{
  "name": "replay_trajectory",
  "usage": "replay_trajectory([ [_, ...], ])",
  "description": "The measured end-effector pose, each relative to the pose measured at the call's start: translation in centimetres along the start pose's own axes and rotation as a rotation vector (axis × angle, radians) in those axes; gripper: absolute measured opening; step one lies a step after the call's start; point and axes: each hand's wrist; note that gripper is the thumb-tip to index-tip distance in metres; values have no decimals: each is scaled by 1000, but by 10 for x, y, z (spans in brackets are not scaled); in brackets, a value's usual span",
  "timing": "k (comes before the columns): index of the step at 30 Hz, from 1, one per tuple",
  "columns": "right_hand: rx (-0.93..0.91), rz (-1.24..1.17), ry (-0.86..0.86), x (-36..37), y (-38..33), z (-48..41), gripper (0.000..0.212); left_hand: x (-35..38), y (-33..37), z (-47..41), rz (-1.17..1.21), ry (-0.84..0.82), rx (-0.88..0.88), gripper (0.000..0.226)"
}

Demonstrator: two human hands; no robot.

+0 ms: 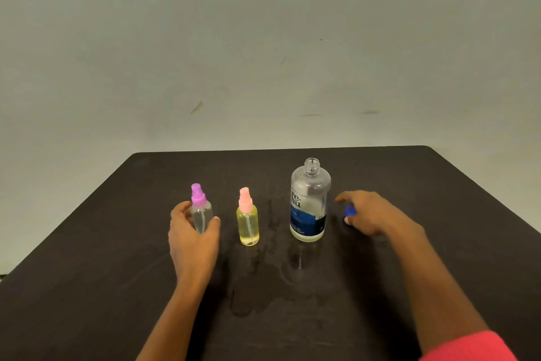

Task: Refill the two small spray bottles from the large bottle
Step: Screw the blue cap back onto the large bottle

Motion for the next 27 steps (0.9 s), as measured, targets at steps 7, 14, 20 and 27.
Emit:
replay_trajectory([
  [7,83,-116,135,6,10,-9,19,-7,26,15,102,291,431,45],
  [14,-50,-998,739,-32,-26,11,13,26,70,31,137,-132,563,50],
  [20,-110,-1423,694,-33,-60,23,24,52,82,39,87,-402,423,93],
  [27,-202,-1202,632,-16,-75,26,22,65,87,46,-23,-491,449,82],
])
Point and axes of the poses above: each hand's wrist, its own z-axis away from the middle knuckle, its own x-axis out of the palm, y = z × x, and after that the axes turned 8 degrees about y, right-handed
